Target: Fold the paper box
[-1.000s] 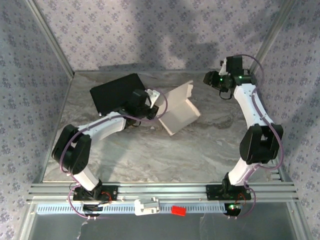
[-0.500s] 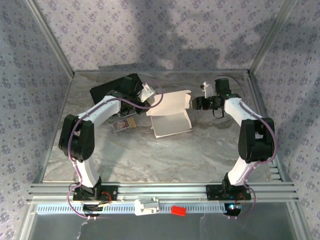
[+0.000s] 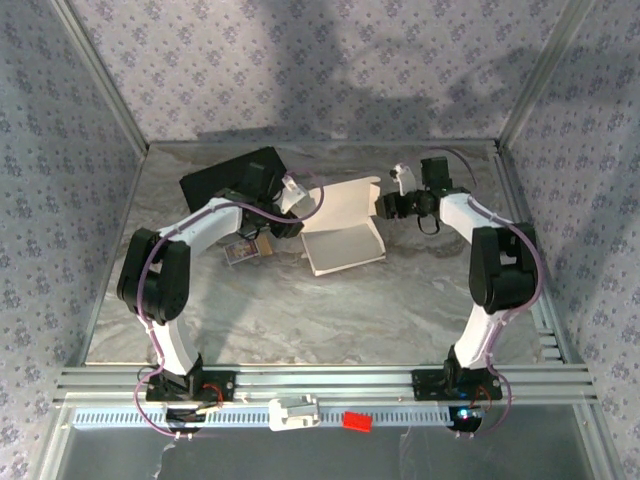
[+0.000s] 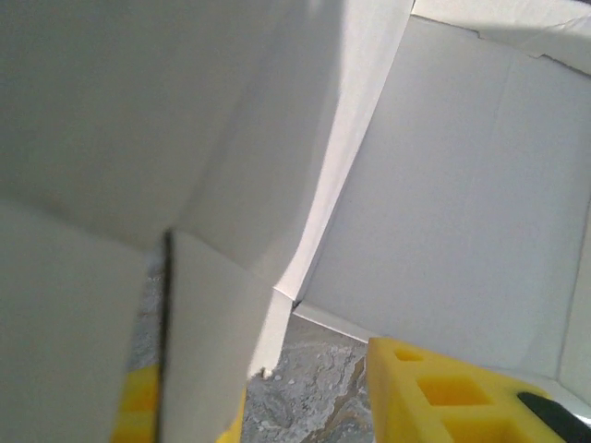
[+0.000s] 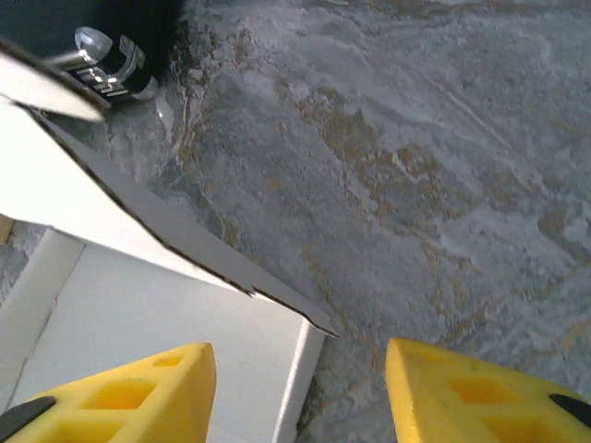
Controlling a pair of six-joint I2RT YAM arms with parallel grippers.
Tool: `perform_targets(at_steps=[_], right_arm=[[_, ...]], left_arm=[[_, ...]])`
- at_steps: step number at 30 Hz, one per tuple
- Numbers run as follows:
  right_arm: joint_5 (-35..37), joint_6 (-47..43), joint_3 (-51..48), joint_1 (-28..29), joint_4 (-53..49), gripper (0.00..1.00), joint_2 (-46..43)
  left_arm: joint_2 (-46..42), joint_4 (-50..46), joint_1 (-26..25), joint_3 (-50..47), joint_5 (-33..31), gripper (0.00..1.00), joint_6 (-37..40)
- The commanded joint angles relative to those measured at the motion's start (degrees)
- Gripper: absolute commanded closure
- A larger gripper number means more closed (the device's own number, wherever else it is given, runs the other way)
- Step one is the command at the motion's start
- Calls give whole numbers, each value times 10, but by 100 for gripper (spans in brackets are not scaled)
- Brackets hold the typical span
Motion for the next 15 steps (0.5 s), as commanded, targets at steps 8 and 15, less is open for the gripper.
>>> perform_targets(at_steps=[8, 15], right_arm=[[-50, -41, 63, 10, -51, 49, 39], [-61, -9, 103, -13, -80, 46, 46]], left_arm=[[16, 15, 0, -4, -6, 70, -54], [27, -2, 1, 21, 21, 79, -44]])
